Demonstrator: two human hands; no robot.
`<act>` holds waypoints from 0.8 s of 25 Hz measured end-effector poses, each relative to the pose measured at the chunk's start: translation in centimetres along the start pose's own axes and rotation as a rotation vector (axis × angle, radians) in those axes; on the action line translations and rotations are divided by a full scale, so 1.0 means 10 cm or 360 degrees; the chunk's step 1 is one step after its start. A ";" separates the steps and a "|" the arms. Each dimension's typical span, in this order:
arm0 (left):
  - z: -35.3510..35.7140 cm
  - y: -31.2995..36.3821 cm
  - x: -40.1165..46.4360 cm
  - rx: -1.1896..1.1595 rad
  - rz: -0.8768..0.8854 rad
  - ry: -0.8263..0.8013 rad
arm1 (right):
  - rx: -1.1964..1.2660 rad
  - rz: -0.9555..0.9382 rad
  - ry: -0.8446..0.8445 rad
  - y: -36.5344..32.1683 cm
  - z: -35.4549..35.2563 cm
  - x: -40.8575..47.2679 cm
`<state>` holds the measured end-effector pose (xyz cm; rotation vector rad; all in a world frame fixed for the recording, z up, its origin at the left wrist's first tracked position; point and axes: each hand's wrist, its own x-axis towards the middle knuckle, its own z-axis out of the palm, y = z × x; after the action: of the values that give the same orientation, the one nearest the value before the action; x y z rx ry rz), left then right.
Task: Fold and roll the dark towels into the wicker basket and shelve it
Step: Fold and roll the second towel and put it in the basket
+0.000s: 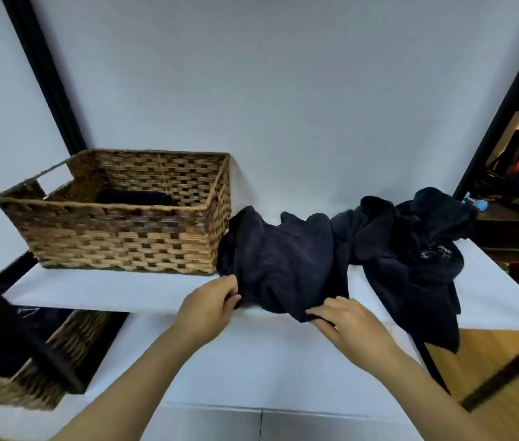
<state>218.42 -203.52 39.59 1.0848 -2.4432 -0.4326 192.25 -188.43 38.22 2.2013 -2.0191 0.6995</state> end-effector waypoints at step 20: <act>0.27 0.50 -0.40 -0.1093 -0.1370 0.0038 | 0.0296 0.0475 -0.0372 0.52 0.06 1.75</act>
<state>216.40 -196.97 38.44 1.6962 -1.4579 -1.3671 187.95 -205.52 42.98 2.1903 -2.5327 0.7111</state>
